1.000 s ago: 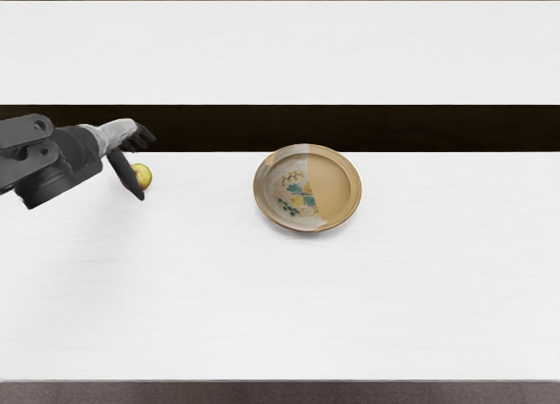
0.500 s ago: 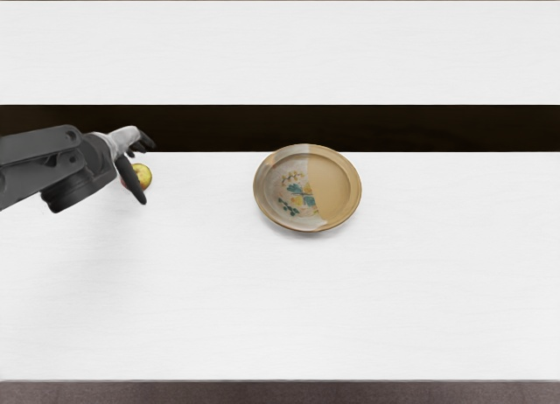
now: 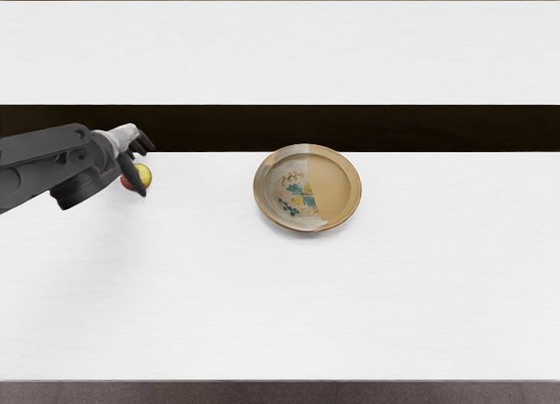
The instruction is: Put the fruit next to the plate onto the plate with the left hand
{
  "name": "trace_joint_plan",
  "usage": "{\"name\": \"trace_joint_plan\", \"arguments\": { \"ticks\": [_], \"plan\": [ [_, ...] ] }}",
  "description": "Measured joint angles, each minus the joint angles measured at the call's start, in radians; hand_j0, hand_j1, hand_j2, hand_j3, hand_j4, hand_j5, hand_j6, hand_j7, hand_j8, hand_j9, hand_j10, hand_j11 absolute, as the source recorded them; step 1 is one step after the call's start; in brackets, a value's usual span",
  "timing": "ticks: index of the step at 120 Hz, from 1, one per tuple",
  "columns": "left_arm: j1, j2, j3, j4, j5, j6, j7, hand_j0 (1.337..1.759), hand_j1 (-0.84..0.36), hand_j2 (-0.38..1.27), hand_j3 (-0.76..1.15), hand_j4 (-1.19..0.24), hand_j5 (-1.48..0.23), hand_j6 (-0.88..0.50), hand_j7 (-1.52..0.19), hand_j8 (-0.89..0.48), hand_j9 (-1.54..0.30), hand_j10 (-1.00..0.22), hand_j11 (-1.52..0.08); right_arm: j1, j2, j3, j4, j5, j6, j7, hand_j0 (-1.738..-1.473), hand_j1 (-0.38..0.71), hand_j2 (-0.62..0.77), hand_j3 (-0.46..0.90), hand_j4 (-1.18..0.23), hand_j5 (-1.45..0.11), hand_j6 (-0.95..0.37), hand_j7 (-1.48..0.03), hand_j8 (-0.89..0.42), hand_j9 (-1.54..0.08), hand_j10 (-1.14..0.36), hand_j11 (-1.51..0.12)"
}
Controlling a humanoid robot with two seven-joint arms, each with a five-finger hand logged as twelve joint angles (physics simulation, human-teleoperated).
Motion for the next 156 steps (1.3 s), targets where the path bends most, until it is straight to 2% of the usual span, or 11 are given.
{"name": "trace_joint_plan", "arguments": {
  "ticks": [23, 38, 51, 63, 73, 87, 97, 113, 139, 156],
  "plan": [
    [0.003, 0.0, 0.0, -0.014, -0.001, 0.008, 0.0, 1.657, -0.2, 0.08, 0.0, -0.48, -0.63, -0.48, -0.63, -0.48, -0.63, -0.48, -0.63, 0.0, 0.0, 0.0, 0.0, 0.0, 0.0, 0.0, -1.658, -0.31, -0.01, 0.0, -0.03, -0.04, -0.03, -0.04, -0.03, -0.04, -0.03, -0.04],
    [0.015, -0.003, 0.001, -0.015, -0.003, 0.02, -0.001, 1.656, -0.24, 0.05, 0.0, -0.51, -0.68, -0.51, -0.68, -0.52, -0.63, -0.51, -0.68, 0.0, 0.0, 0.0, 0.0, 0.0, 0.0, 0.0, -1.658, -0.31, -0.01, 0.0, -0.03, -0.04, -0.03, -0.04, -0.03, -0.04, -0.03, -0.04],
    [0.016, -0.004, 0.001, -0.015, -0.003, 0.026, -0.001, 1.656, -0.27, 0.06, 0.0, -0.54, -0.71, -0.54, -0.71, -0.49, -0.7, -0.54, -0.71, 0.0, 0.0, 0.0, 0.0, 0.0, 0.0, 0.0, -1.658, -0.31, -0.01, 0.0, -0.03, -0.04, -0.03, -0.04, -0.03, -0.04, -0.03, -0.04],
    [0.016, -0.004, 0.001, -0.015, -0.008, 0.026, -0.001, 1.654, -0.29, 0.07, 0.0, -0.59, -0.78, -0.49, -0.78, -0.45, -0.75, -0.59, -0.78, 0.0, 0.0, 0.0, 0.0, 0.0, 0.0, 0.0, -1.658, -0.31, -0.01, 0.0, -0.03, -0.04, -0.03, -0.04, -0.03, -0.04, -0.03, -0.04],
    [0.016, -0.004, 0.001, -0.016, -0.009, 0.025, 0.0, 1.651, -0.31, 0.09, 0.0, -0.64, -0.84, -0.45, -0.84, -0.43, -0.76, -0.56, -0.85, 0.0, 0.0, 0.0, 0.0, 0.0, 0.0, 0.0, -1.658, -0.31, -0.01, 0.0, -0.03, -0.04, -0.03, -0.04, -0.03, -0.04, -0.03, -0.04],
    [0.005, 0.006, 0.0, -0.024, -0.038, 0.017, 0.001, 1.649, -0.34, 0.17, 0.0, -0.7, -0.96, -0.42, -0.95, -0.39, -0.9, -0.53, -0.96, 0.0, 0.0, 0.0, 0.0, 0.0, 0.0, 0.0, -1.658, -0.31, -0.01, 0.0, -0.03, -0.04, -0.03, -0.04, -0.03, -0.04, -0.03, -0.04],
    [-0.026, 0.035, 0.001, -0.044, -0.078, 0.011, 0.001, 1.649, -0.35, 0.25, 0.0, -0.74, -1.04, -0.42, -1.02, -0.35, -0.98, -0.52, -1.02, 0.0, 0.0, 0.0, 0.0, 0.0, 0.0, 0.0, -1.658, -0.31, -0.01, 0.0, -0.03, -0.04, -0.03, -0.04, -0.03, -0.04, -0.03, -0.04],
    [-0.082, 0.075, -0.004, -0.095, -0.145, -0.018, 0.0, 1.647, -0.36, 0.23, 0.0, -0.77, -1.12, -0.38, -1.07, -0.3, -1.05, -0.49, -1.09, 0.0, 0.0, 0.0, 0.0, 0.0, 0.0, 0.0, -1.658, -0.31, -0.01, 0.0, -0.03, -0.04, -0.03, -0.04, -0.03, -0.04, -0.03, -0.04],
    [-0.106, 0.089, -0.108, -0.133, -0.28, -0.179, -0.001, 1.647, -0.37, 0.25, 0.0, -0.79, -1.2, -0.36, -1.12, -0.26, -1.11, -0.47, -1.13, 0.0, 0.0, 0.0, 0.0, 0.0, 0.0, 0.0, -1.658, -0.31, -0.01, 0.0, -0.03, -0.04, -0.03, -0.04, -0.03, -0.04, -0.03, -0.04],
    [-0.169, 0.052, -0.151, -0.143, -0.314, -0.252, 0.0, 1.645, -0.39, 0.27, 0.0, -0.79, -1.21, -0.34, -1.14, -0.24, -1.14, -0.45, -1.15, 0.0, 0.0, 0.0, 0.0, 0.0, 0.0, 0.0, -1.658, -0.31, -0.01, 0.0, -0.03, -0.04, -0.03, -0.04, -0.03, -0.04, -0.03, -0.04]
  ]
}}
